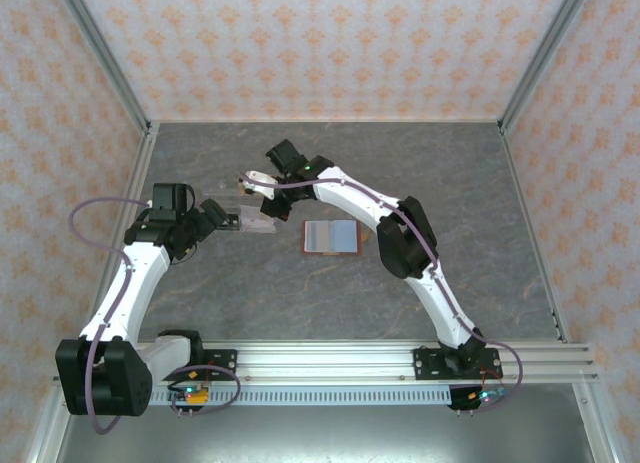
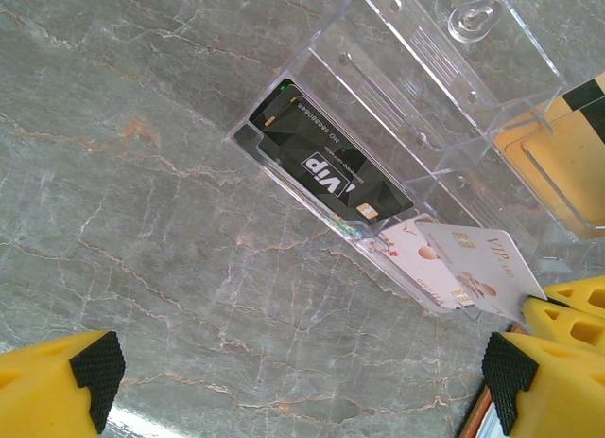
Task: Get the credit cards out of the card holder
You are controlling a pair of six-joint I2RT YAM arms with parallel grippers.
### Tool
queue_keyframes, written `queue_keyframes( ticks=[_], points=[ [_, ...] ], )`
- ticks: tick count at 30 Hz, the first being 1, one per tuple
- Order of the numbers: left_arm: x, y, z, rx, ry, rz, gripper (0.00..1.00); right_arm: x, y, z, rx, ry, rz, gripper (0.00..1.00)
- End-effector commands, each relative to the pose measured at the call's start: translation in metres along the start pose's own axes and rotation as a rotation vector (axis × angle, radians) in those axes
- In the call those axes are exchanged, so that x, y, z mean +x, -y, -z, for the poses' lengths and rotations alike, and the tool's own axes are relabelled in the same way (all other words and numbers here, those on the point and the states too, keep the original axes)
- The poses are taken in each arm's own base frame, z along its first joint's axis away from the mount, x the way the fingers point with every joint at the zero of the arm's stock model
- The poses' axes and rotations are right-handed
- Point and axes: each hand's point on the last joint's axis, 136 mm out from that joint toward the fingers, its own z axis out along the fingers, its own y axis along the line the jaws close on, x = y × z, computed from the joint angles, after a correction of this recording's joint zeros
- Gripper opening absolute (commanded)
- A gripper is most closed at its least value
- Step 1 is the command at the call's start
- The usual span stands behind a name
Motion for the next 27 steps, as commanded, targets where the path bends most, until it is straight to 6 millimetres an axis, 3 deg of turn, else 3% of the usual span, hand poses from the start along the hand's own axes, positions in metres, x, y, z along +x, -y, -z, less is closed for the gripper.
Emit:
queue_keyframes(
  ticks=[1, 9, 14, 21, 27],
  points=[
    [-0.002, 0.0, 0.001, 0.012, 0.007, -0.007, 1.0, 0.004, 0.003, -0.004, 0.006, -0.024, 0.021, 0.08],
    [-0.001, 0.003, -0.001, 0.026, -0.001, -0.007, 1.0, 0.007, 0.004, -0.009, 0.005, -0.033, 0.015, 0.1],
    [0.001, 0.003, -0.002, 0.028, -0.008, -0.008, 1.0, 0.001, 0.004, -0.004, 0.005, -0.024, -0.009, 0.22],
    [0.001, 0.005, -0.002, 0.037, -0.016, -0.009, 1.0, -0.026, 0.002, 0.03, 0.034, 0.047, -0.087, 0.26],
    [0.004, 0.007, -0.004, 0.05, -0.026, -0.013, 1.0, -0.031, 0.016, 0.068, 0.198, 0.106, -0.333, 0.36]
  ],
)
